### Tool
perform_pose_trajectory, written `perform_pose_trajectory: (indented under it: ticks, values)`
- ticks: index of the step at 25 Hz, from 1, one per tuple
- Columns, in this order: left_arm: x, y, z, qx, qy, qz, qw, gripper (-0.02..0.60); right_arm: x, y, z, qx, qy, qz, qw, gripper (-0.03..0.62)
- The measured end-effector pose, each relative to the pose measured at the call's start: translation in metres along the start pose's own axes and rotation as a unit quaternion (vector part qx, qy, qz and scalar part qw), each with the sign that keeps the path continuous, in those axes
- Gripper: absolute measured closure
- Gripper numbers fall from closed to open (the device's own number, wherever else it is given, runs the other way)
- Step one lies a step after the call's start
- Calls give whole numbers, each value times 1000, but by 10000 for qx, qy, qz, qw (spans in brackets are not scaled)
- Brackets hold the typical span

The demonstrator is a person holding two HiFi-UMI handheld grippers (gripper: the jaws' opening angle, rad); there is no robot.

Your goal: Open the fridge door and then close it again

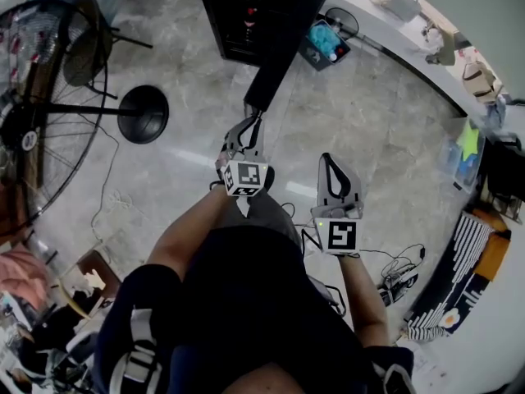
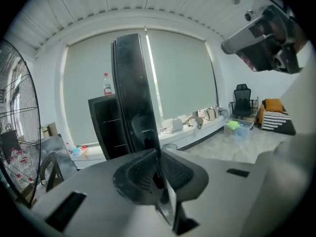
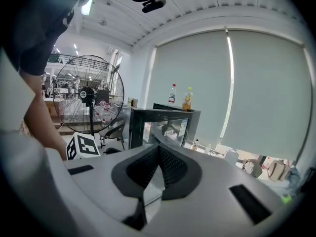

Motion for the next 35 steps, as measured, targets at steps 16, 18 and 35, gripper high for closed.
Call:
perform_pose_trajectory:
  ticks: [16,18,35]
  values:
    - [62,2,-40,152,176,253,9994,557,-30,-11,-31,-124,-106,132,9998,576]
    - [69,-3,-47,214,195,320,9991,558,-32,-10,-35,-147,-124,127,9997,576]
    - [130,-21,-115,571,-39,777,9953,559,-68,-6,-72,-283,-124,102,9995,286]
Point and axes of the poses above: the fingertips, and each gripper's own axes: x backward along the fingers, z to its right, y out of its underside, the point moved 2 cm from there along x, backward along the fingers, and after that the axes turned 9 degrees about -x, right-handed, at the moved point
